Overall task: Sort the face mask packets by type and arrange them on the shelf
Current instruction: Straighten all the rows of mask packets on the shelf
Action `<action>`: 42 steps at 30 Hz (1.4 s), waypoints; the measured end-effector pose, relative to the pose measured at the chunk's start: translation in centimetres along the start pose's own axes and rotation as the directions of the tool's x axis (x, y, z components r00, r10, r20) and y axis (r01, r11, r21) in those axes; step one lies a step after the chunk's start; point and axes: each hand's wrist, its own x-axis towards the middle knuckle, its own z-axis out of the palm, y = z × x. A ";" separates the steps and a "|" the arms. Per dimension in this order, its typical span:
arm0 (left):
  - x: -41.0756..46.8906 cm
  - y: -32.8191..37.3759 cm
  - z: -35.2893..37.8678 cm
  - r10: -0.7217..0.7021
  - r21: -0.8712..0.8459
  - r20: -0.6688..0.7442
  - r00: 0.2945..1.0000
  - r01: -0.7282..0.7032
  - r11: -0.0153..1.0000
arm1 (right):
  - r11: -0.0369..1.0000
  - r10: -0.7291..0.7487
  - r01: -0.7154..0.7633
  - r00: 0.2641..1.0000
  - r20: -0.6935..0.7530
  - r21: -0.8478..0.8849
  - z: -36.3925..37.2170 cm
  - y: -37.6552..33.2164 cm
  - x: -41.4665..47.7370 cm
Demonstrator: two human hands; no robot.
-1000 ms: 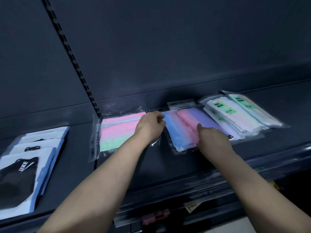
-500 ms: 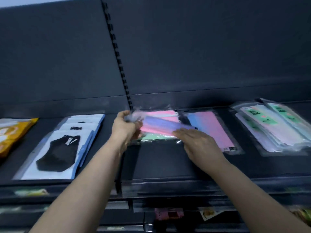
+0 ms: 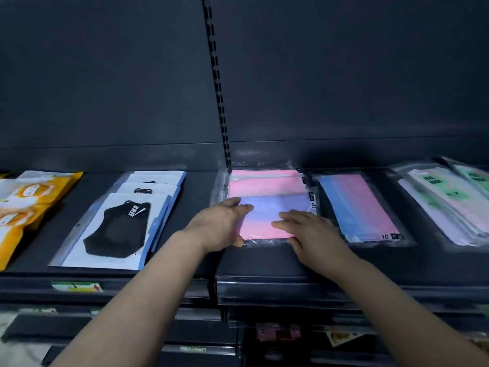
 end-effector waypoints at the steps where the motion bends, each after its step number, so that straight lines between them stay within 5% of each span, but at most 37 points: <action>1: 0.3 0.0 -0.1 0.001 -0.014 -0.002 1.000 -0.001 1.000 | 1.000 0.001 -0.001 1.000 0.001 0.015 0.0 0.2 0.3; 5: 1.1 1.4 -0.8 0.040 -0.031 -0.035 0.999 -0.041 0.999 | 0.990 0.003 0.013 0.993 -0.119 0.138 -1.0 0.9 0.0; 8: 2.1 3.4 -1.0 0.112 -0.066 -0.151 0.982 -0.124 0.990 | 0.997 0.078 -0.074 0.950 -0.301 0.025 -1.7 2.9 -1.4; 13: 4.4 7.8 -0.2 0.156 -0.146 -0.277 0.948 -0.202 0.968 | 0.911 0.369 -0.386 0.920 -0.132 -0.146 -2.0 5.7 -4.2; 18: 6.3 12.7 0.3 0.181 -0.186 -0.305 0.935 -0.245 0.951 | 0.854 0.479 -0.504 0.857 -0.189 -0.125 -4.0 7.4 -6.6; 23: 7.8 15.3 1.0 0.204 -0.318 -0.282 0.938 -0.292 0.902 | 0.789 0.558 -0.559 0.826 -0.083 -0.254 -4.7 8.8 -6.6; 28: 8.0 14.1 1.2 0.028 -0.448 -0.460 0.887 -0.259 0.855 | 0.823 0.525 -0.565 0.795 -0.304 -0.056 -5.1 9.7 -6.9; 30: 7.2 12.9 0.4 -0.150 -0.704 -0.451 0.880 -0.247 0.665 | 0.891 0.419 -0.448 0.745 -0.520 0.076 -4.7 9.5 -7.3; 31: 6.5 12.4 -0.3 -0.234 -0.859 -0.363 0.902 -0.226 0.459 | 0.923 0.342 -0.379 0.719 -0.606 0.071 -4.3 9.0 -7.4; 33: 5.1 10.5 -1.8 -0.255 -0.994 -0.112 0.960 -0.112 0.011 | 0.974 0.185 -0.225 0.744 -0.643 0.019 -3.2 7.5 -6.8; 35: 3.5 7.7 -2.8 -0.220 -0.989 -0.013 0.975 -0.046 -0.143 | 0.999 -0.023 -0.008 0.827 -0.562 -0.053 -2.2 6.2 -5.9; 38: 0.9 3.9 -2.1 -0.387 -0.998 -0.043 0.921 -0.054 -0.017 | 0.957 -0.285 0.249 0.899 -0.333 -0.146 -0.9 4.9 -5.1; 42: -2.1 0.2 0.7 -0.415 -0.928 0.017 0.910 0.169 0.332 | 0.991 -0.097 0.115 0.966 -0.239 0.066 -0.9 3.8 -4.2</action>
